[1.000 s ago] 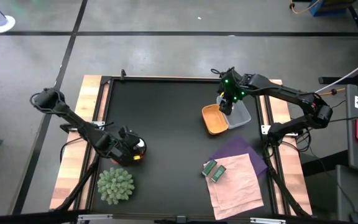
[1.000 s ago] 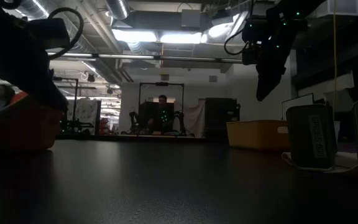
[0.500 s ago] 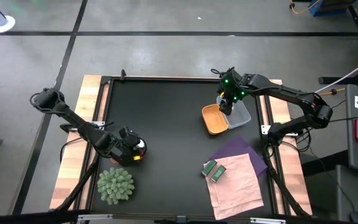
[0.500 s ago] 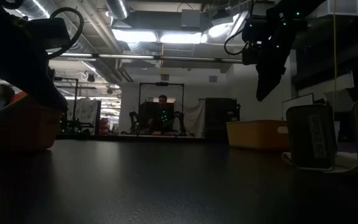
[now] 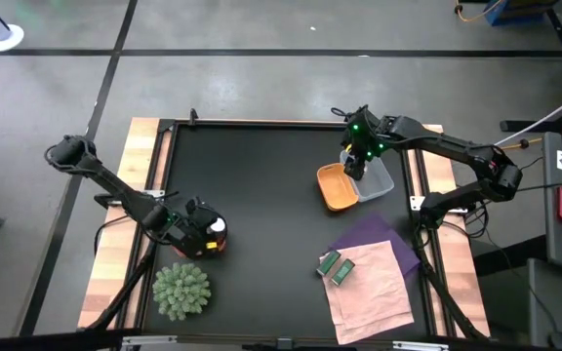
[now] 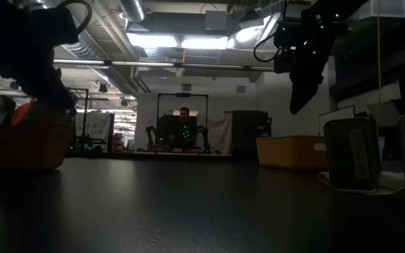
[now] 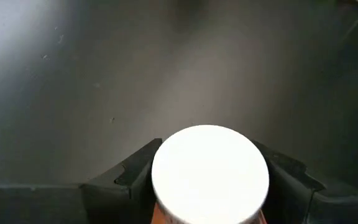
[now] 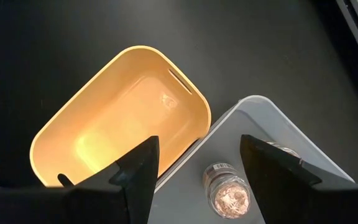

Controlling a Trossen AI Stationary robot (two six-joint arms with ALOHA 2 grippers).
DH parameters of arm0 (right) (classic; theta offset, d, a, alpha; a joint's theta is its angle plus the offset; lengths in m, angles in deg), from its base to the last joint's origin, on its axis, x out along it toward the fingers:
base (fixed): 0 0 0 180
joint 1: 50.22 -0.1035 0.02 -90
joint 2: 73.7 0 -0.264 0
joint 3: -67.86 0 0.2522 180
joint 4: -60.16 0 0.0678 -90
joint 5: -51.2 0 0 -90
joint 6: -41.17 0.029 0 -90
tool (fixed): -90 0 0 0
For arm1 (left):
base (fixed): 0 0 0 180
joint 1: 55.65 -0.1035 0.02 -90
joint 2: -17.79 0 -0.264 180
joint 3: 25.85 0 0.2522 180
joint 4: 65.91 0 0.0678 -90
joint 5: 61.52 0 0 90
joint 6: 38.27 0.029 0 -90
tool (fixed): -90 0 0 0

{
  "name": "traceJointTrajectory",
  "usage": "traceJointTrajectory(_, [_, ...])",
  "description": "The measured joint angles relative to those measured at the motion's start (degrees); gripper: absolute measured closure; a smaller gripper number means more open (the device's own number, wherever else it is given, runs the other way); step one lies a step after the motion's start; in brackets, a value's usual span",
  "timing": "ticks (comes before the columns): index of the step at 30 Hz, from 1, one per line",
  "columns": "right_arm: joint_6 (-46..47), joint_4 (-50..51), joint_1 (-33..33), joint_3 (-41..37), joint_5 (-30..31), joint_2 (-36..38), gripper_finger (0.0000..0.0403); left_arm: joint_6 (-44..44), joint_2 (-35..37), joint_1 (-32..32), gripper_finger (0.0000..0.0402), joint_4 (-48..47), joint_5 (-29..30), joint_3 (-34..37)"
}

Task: Sort spices by type
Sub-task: Put the white seasoning bottle into the orange bin

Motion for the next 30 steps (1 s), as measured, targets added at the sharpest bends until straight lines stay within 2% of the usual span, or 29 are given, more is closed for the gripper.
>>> traceJointTrajectory(11, [0.0,0.0,0.0,0.0,0.0,0.0,0.0178,-0.3,4.5,0.0,0.0190,-2.4,-5.1,0.0])
traceJointTrajectory(24, [0.0,0.0,0.0,0.0,0.0,0.0,0.0178,-8.8,4.4,0.0,0.0190,-4.3,-5.3,-0.1])
traceJointTrajectory(30, [0.0,0.0,0.0,0.0,0.0,0.0,0.0178,-9.2,4.4,0.0,0.0190,-4.3,-5.3,-0.1])
